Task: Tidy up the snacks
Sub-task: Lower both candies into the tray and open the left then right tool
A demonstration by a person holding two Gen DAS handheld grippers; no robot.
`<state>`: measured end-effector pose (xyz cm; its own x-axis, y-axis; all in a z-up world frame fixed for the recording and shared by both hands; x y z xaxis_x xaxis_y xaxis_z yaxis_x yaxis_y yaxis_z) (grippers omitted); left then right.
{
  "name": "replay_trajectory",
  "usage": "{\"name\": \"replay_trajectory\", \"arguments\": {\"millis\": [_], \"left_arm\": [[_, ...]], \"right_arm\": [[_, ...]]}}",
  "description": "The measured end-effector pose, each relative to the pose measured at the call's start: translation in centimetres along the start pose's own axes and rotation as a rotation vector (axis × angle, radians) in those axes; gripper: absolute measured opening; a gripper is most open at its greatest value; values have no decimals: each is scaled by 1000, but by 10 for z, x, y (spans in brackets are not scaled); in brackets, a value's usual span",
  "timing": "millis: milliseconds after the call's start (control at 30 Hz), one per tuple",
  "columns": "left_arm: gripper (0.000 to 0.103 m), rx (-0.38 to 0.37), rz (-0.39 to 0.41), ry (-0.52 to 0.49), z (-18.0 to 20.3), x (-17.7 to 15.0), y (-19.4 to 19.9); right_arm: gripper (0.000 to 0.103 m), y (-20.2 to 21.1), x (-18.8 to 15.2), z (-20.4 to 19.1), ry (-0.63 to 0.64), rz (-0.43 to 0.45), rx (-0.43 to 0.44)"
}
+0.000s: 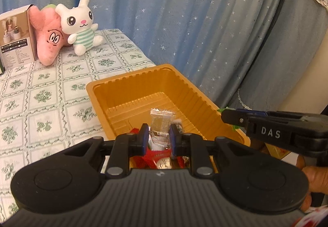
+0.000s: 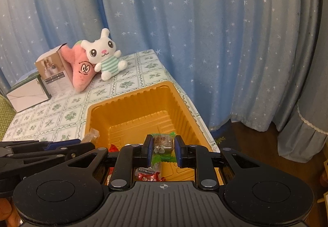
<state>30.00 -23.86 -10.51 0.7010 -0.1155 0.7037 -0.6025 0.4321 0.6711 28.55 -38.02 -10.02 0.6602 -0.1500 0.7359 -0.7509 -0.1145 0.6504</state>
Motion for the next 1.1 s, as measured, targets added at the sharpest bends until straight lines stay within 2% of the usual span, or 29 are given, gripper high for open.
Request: {"name": "replay_trajectory", "arguments": {"millis": [100, 133, 167, 200, 233, 433, 567, 1100], "left_arm": [[20, -5, 2, -13, 1, 3, -8], [23, -8, 2, -12, 1, 4, -10], [27, -14, 2, -9, 0, 4, -12], [39, -17, 0, -6, -2, 3, -13], [43, -17, 1, -1, -4, 3, -12], [43, 63, 4, -18, -25, -11, 3], [45, 86, -7, 3, -36, -22, 13], [50, 86, 6, 48, -45, -37, 40]], "right_arm": [[22, -2, -1, 2, -10, -5, -2], [22, -3, -2, 2, -9, -7, -3], [22, -2, -2, 2, -8, -7, -3], [22, -2, -3, 2, -6, -7, -3], [22, -1, -3, 1, -5, -7, -2], [22, 3, -6, 1, -11, -9, 2], [22, 6, -6, -6, -6, -8, 17], [22, 17, 10, -25, -8, 24, 60]]}}
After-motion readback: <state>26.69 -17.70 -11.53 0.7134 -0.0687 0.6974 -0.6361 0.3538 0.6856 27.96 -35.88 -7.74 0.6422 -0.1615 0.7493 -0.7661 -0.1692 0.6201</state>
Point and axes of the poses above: each gripper's, at about its wrist camera, not at the fingertips, and y roughly against the way its jaws point, z to its right, x to its top, the point moved 10 cm from there along -y, roughly the way its jaws point, and after that the axes turned 4 degrees about y, right-handed, at the moved point
